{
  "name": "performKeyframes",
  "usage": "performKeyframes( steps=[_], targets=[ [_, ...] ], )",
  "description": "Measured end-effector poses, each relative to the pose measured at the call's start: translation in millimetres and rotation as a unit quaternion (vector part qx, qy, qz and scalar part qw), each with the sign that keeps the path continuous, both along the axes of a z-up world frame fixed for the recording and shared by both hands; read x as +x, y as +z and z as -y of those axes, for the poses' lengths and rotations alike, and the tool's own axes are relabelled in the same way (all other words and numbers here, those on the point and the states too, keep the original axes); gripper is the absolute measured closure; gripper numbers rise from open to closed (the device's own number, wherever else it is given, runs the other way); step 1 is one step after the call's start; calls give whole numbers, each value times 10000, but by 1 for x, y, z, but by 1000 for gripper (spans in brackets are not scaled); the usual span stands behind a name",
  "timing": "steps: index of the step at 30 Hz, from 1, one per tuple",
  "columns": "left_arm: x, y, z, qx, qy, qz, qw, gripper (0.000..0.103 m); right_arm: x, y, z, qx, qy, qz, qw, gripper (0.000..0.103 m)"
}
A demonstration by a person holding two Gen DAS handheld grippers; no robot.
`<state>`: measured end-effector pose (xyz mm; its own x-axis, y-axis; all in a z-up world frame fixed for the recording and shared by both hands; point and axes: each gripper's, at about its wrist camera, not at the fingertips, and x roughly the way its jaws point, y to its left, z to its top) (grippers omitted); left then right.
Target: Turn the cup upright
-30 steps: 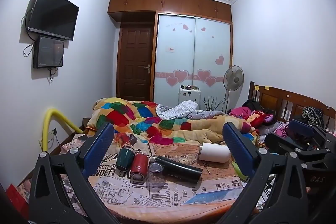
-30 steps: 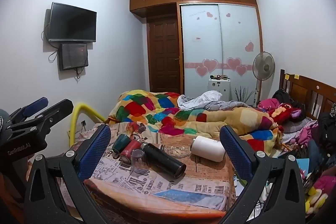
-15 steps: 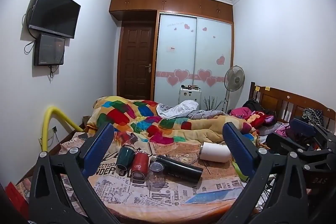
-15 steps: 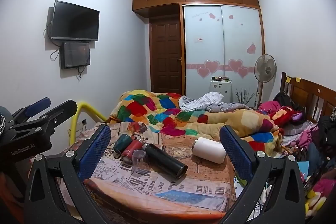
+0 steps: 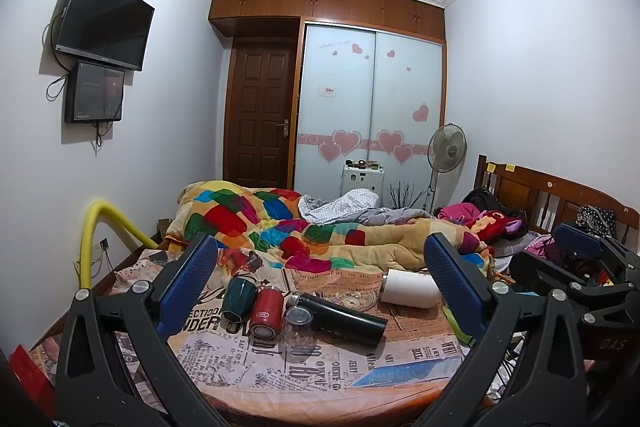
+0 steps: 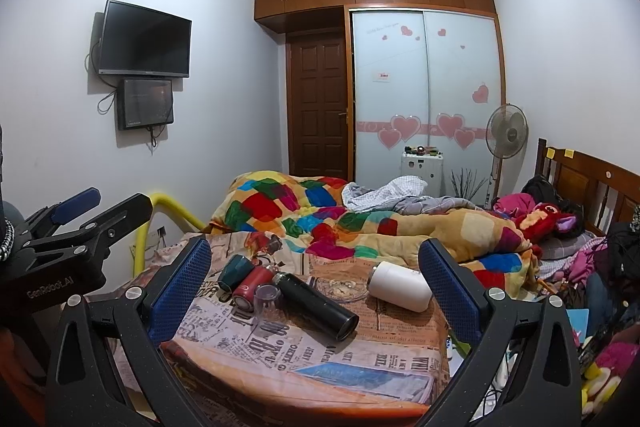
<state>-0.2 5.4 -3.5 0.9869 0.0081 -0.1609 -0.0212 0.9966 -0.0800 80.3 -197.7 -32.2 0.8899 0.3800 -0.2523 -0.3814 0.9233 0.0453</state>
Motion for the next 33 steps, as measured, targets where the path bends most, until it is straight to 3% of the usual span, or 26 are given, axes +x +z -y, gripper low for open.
performKeyframes(
  steps=[33],
  targets=[
    [-1, -2, 6, 20, -39, -37, 10000, 0, -2, 2, -1, -8, 17, 27, 10000, 0]
  ],
)
